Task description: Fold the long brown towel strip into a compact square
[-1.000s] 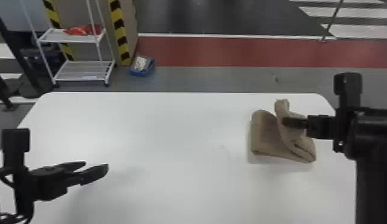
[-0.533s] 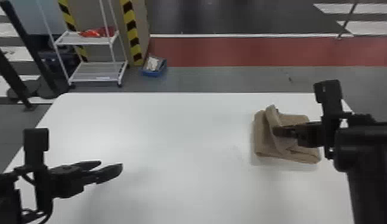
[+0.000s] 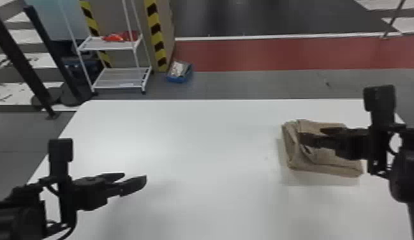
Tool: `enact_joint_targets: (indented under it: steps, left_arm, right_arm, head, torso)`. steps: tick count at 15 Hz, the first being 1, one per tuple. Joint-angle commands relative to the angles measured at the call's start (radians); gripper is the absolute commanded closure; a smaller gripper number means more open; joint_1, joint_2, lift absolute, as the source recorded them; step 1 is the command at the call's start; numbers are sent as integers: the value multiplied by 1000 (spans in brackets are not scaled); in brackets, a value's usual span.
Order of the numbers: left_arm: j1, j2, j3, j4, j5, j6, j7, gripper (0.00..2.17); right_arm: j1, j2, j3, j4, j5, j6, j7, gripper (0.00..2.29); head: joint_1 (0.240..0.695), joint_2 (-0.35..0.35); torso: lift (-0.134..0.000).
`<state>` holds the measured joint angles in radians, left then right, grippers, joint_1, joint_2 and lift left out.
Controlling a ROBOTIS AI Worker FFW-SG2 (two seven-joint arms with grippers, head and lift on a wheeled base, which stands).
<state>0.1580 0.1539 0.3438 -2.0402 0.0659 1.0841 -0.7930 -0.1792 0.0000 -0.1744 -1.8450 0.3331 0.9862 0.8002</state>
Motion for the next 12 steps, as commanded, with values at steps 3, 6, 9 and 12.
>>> enact_joint_targets:
  steps: [3, 6, 9, 12]
  left_arm:
    - [0, -2, -2, 0, 0, 1, -2, 100]
    - [3, -4, -3, 0, -2, -2, -2, 100]
    - [12, -4, 3, -6, -2, -2, -2, 100]
    - [15, -2, 3, -8, -2, -2, -3, 100]
  right_arm:
    - [-31, 1, -48, 41, 64, -33, -75, 1406]
    - [-56, 1, 7, 151, 161, -73, -142, 2108]
    - [-77, 1, 79, 239, 202, -159, -171, 2108]
    - [-74, 1, 159, 273, 204, -226, -148, 2108]
  head:
    - [695, 30]
    - [695, -2]
    - [695, -7]
    - [695, 19]
  torso:
    - [-125]
    - [-125]
    - [-125]
    - [-125]
